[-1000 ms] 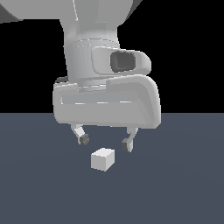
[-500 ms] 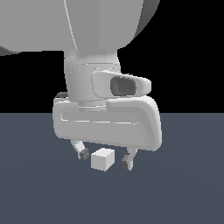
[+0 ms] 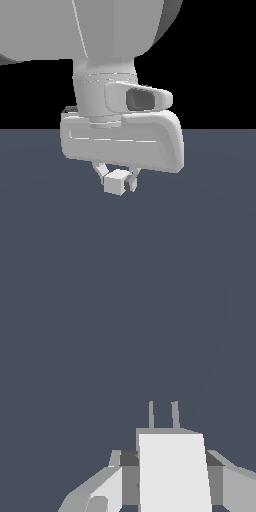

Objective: Plug the charger into the wall socket.

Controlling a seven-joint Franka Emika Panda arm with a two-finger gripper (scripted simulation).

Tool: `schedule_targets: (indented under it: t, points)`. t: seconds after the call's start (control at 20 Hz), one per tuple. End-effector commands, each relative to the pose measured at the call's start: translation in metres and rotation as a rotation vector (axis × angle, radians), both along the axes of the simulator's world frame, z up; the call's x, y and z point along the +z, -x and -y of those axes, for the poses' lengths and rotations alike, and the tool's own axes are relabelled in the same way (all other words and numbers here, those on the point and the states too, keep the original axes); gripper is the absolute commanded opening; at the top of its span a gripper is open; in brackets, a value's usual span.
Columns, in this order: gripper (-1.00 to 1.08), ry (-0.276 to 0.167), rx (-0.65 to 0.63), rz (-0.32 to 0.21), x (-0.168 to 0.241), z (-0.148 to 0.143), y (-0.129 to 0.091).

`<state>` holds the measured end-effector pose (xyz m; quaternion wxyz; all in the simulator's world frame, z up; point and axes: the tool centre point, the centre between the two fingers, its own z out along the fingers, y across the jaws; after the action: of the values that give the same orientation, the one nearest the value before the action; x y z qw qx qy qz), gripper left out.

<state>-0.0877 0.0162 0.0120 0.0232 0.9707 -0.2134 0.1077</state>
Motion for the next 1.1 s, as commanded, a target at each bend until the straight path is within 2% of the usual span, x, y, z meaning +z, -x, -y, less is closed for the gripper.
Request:
schedule_targets:
  t: [0.0,0.5,1.05]
  points:
    - [-1.0,0.0,0.0,0.0,0.0,0.0,0.0]
    - [-1.0,0.001,0.057,0.001,0.008,0.01,-0.007]
    - [-1.0,0.004,0.237,0.004,0.032,0.038,-0.033]
